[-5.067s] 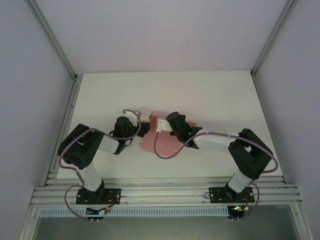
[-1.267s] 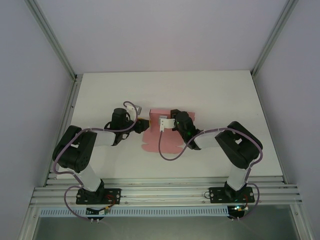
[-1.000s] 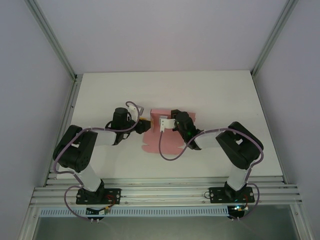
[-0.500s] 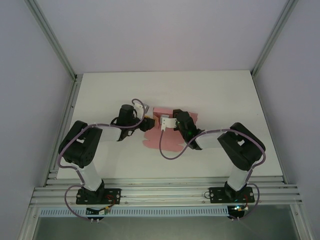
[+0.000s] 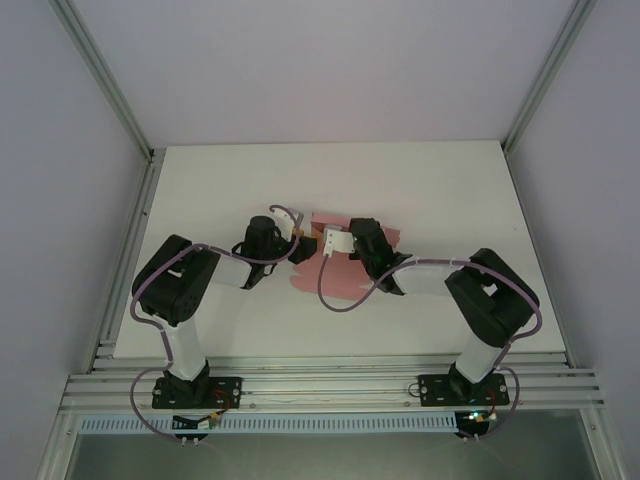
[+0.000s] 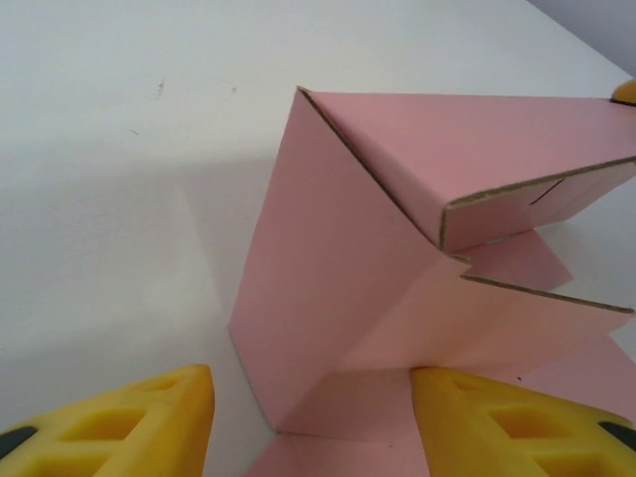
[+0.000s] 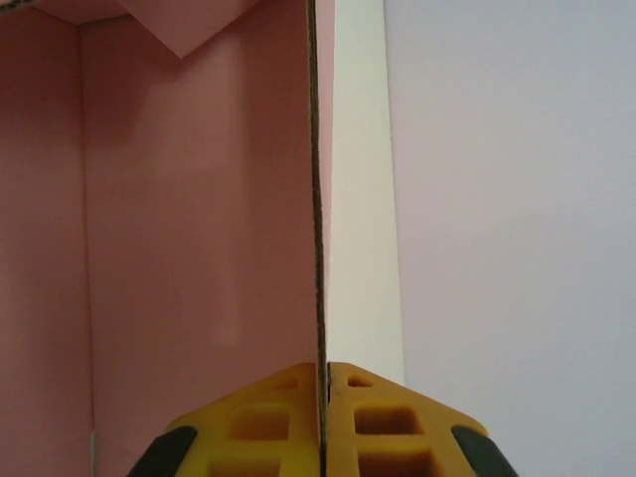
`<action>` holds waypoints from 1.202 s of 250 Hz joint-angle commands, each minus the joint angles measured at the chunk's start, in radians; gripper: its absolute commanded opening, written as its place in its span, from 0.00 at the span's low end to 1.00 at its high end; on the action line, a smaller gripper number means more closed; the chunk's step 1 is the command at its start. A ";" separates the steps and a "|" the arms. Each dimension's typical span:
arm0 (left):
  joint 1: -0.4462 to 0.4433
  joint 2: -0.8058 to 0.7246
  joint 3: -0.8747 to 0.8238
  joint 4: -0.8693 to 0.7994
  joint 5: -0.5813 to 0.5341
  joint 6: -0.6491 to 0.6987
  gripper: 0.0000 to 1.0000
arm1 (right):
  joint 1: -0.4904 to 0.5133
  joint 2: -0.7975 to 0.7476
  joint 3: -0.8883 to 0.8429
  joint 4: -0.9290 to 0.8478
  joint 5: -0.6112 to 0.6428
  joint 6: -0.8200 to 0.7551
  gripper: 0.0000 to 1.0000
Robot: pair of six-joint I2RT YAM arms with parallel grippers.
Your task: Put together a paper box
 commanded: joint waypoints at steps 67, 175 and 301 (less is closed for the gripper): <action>-0.032 0.034 0.111 -0.139 0.247 0.098 0.48 | 0.041 0.021 0.004 -0.202 -0.182 0.071 0.00; -0.040 0.023 0.188 -0.212 -0.048 0.023 0.41 | 0.041 0.002 0.052 -0.357 -0.267 0.158 0.00; -0.044 0.034 0.213 -0.197 -0.003 0.035 0.46 | 0.044 0.043 0.047 -0.443 -0.285 0.158 0.00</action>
